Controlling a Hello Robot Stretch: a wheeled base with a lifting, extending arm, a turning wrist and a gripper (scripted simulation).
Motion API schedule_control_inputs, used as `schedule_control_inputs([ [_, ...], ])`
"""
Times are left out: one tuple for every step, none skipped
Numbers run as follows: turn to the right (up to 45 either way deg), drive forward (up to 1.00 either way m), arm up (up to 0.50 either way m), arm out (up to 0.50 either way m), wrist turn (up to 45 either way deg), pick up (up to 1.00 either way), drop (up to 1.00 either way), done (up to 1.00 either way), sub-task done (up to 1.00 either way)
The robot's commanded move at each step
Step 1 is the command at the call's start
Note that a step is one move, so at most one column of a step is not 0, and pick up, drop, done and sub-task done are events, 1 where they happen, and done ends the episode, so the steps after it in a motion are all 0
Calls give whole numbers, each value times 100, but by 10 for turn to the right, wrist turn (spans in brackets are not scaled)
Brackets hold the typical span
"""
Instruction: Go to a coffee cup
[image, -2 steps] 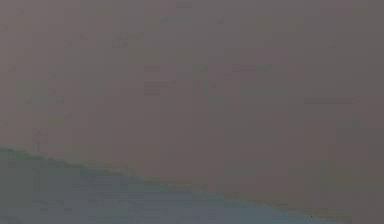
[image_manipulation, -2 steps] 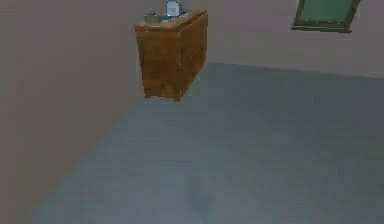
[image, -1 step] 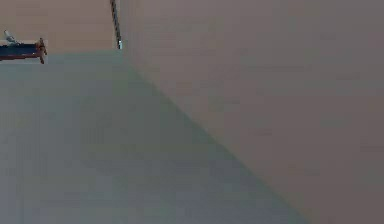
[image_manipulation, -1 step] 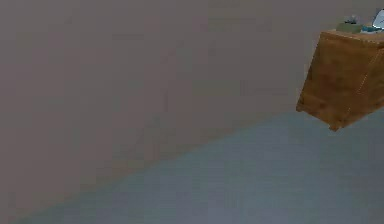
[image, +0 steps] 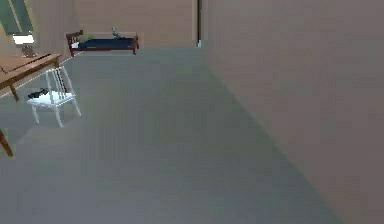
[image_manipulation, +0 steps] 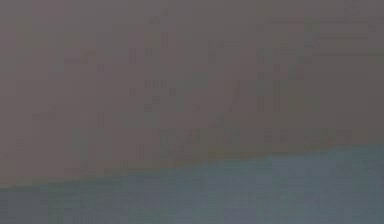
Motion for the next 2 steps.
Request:
schedule_control_inputs([
  [0,100,0,0,0,0,0,0,0],
  [0,100,0,0,0,0,0,0,0],
])
